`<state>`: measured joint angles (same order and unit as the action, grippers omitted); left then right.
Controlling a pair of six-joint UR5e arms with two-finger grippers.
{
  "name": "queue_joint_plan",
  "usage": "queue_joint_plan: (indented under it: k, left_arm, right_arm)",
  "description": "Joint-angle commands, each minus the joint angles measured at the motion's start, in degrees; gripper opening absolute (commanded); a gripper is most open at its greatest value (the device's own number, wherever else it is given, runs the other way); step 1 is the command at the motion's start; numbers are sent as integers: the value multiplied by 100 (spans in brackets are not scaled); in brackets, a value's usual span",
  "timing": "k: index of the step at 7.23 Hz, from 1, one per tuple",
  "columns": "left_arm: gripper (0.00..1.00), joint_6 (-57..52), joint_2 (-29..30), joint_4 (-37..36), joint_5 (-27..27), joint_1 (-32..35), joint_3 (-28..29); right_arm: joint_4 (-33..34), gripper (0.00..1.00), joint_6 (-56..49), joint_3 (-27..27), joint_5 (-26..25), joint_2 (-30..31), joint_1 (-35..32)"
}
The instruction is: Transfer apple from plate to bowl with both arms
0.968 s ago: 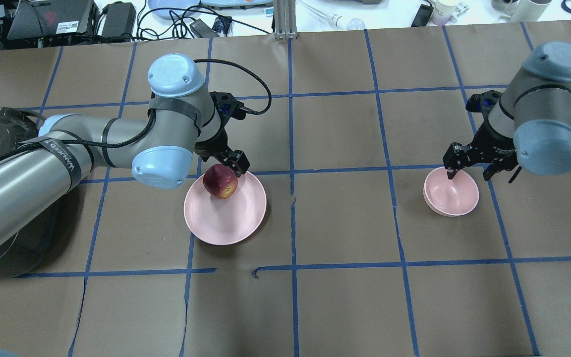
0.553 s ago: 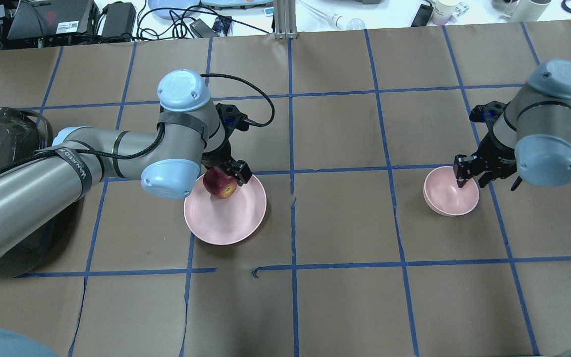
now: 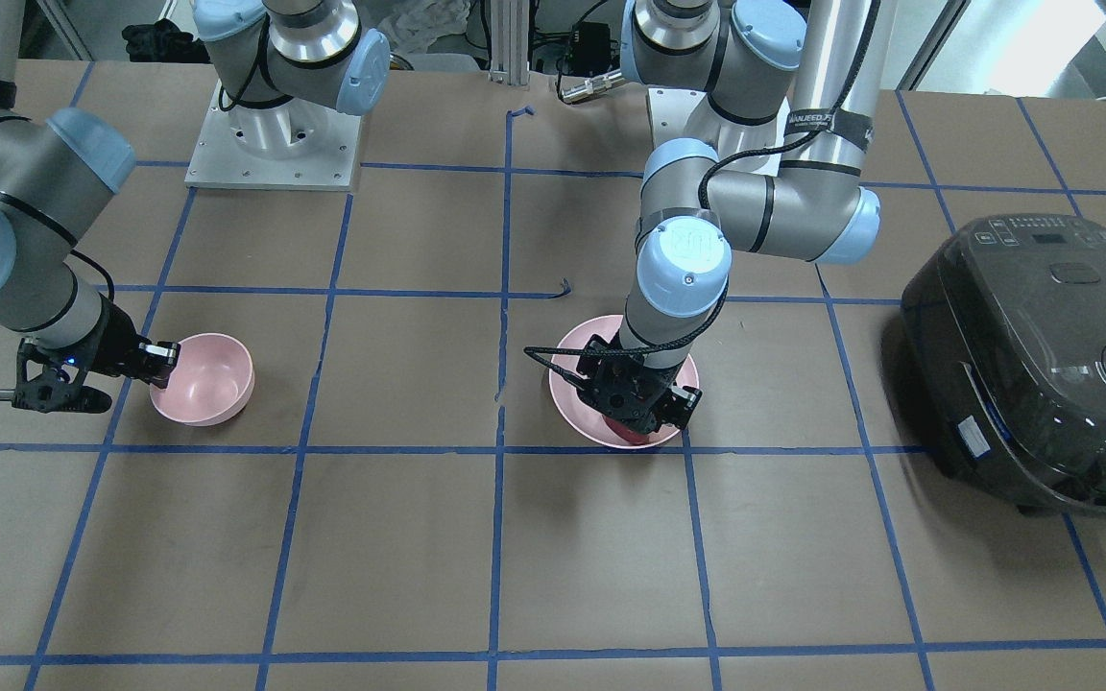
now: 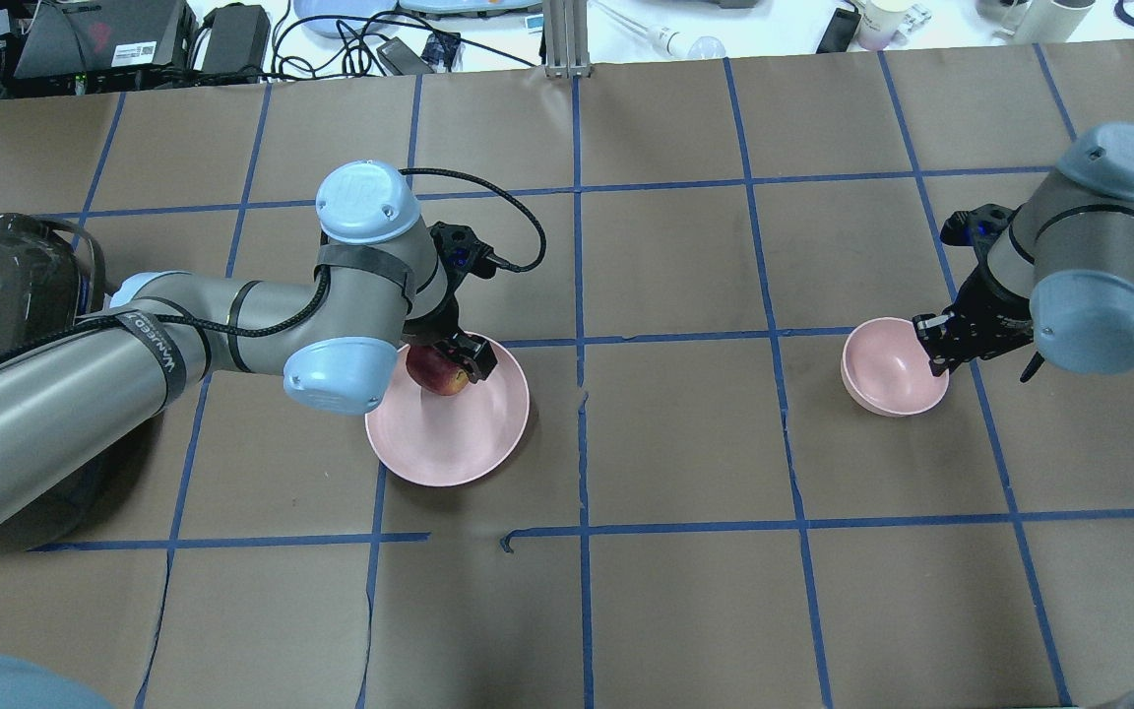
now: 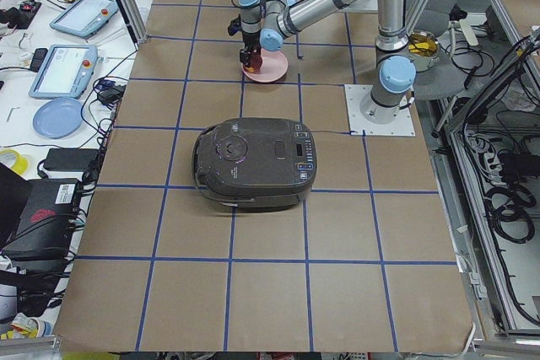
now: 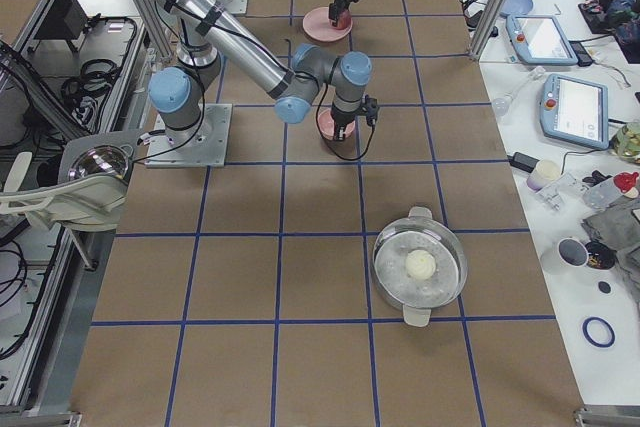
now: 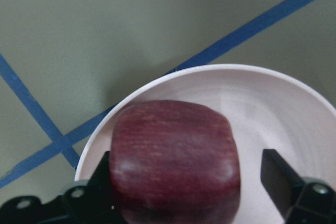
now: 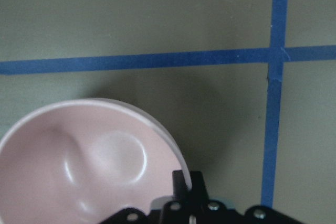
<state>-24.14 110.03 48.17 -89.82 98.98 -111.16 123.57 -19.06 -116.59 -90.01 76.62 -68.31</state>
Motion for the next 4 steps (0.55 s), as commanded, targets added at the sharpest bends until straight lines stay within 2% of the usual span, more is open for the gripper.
queue_joint_plan:
  k: [1,2,3,4]
  left_arm:
    - [17,-276,-78,-71,-53,-1,-2]
    - [15,-284,-121,-71,-53,16,-2]
    - [0,-285,-130,-88,-45,25,15]
    - [0,-267,-200,-97,-45,34,33]
  right_arm:
    - [-43,0,77,57,54,19,-59]
    - [-130,0,173,92,289,28,-164]
    - [-305,0,531,154,378,45,-530]
    - [-298,0,1291,259,431,37,-1126]
